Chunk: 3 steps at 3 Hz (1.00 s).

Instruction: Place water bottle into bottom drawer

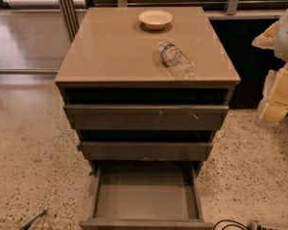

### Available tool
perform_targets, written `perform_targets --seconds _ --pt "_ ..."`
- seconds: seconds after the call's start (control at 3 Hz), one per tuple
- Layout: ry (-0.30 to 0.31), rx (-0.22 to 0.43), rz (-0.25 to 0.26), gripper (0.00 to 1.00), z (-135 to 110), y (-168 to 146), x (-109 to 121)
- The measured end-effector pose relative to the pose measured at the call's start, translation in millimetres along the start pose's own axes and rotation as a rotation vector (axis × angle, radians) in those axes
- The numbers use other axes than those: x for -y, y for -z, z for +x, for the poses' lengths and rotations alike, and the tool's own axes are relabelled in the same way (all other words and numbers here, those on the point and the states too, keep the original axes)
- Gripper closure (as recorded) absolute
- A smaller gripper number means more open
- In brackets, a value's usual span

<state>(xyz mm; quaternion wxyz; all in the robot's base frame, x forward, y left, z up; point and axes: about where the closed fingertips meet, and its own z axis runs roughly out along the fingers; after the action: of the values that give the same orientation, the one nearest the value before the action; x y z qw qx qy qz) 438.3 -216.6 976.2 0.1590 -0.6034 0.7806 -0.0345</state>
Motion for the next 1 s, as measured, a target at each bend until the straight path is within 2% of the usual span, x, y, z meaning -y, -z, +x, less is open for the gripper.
perform_targets --seconds 0.33,0.67,1.0 --pt "0.009 0.002 0.010 0.00 -4.2 -0.4 2.7" --pt "0.032 0.021 0.033 0.00 -44.5 -30.7 36.4" --pt "-0.016 0.006 0.032 0.00 -79.1 -69.3 73.9"
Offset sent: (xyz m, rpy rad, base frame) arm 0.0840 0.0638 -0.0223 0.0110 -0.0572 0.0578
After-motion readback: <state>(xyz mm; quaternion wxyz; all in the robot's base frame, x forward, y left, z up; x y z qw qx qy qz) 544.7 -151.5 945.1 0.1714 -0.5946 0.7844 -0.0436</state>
